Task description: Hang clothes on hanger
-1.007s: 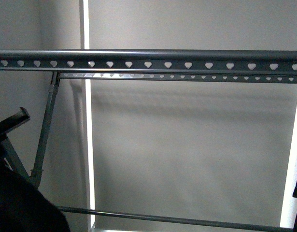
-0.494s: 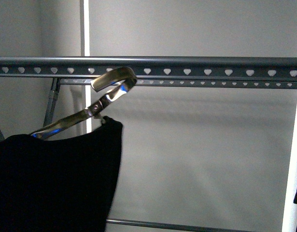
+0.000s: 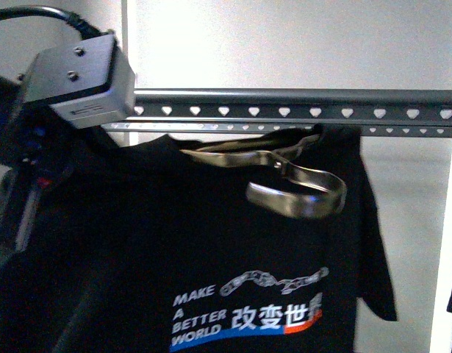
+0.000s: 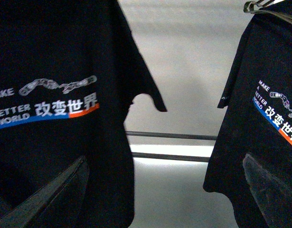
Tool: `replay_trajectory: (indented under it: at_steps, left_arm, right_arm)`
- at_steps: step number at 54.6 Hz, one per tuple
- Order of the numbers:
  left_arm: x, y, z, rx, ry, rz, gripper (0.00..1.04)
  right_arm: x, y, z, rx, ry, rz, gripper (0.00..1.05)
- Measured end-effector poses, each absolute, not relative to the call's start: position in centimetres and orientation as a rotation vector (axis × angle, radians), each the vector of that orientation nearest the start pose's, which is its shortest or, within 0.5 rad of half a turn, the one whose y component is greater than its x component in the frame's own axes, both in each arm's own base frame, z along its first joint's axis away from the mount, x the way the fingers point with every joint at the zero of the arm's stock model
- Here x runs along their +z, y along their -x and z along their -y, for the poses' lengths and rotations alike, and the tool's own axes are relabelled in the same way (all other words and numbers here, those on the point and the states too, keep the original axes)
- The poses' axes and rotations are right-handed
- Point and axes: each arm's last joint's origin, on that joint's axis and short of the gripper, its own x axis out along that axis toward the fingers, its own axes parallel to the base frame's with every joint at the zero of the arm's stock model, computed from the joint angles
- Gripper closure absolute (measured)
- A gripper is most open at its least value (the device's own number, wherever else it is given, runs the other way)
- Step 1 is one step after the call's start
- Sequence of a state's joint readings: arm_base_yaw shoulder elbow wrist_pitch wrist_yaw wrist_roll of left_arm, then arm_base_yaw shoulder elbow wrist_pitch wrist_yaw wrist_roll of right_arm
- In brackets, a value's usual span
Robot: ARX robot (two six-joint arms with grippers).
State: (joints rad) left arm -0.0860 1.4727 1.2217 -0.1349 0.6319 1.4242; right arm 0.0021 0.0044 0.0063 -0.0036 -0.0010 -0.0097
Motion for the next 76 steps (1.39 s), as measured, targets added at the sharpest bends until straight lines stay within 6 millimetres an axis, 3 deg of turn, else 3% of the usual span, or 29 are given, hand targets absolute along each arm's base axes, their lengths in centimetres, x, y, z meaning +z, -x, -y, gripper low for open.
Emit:
replay_trajectory:
  at_steps: [10,28,35,43,55,59,70,76]
  left_arm:
    - [32.9,-34.4,7.7,-0.893,-1.28,0.284,1.01]
    - [32.7,-34.5,7.7,-0.89,-1.287,0.279,1.01]
    - [32.7,-34.5,7.6,-0.886,-1.289,0.276,1.01]
    - [32.7,-34.5,7.7,-0.889,-1.29,0.279,1.01]
    - [32.7,-34.5,7.6,-0.886,-1.291,0.276,1.01]
    - [32.7,-34.5,7.6,-0.886,-1.291,0.276,1.01]
    - [32.7,-34.5,7.6,-0.888,-1.291,0.278,1.01]
    - [32.7,-34.5,7.6,-0.888,-1.291,0.278,1.01]
  right_arm:
    - [16.5,-9.8,0.0,0.003,0.01,-0.002,0.07]
    - [16.5,-9.8,0.0,0.003,0.01,-0.002,0.07]
    - [16.5,-9.8,0.6,0.127,-0.203,-0.216,0.07]
    - [17.9,-10.6,2.4,0.14,-0.334,-0.235,0.07]
    - [24.9,-15.0,3.9,0.296,-0.057,-0.058,0.07]
    - [27.1,-17.6,3.8,0.376,0.154,-0.043,0.07]
    - [30.8,-24.4,2.5,0.534,0.705,-0.091,0.07]
    - [32.3,-26.4,1.8,0.6,0.971,-0.081,0.07]
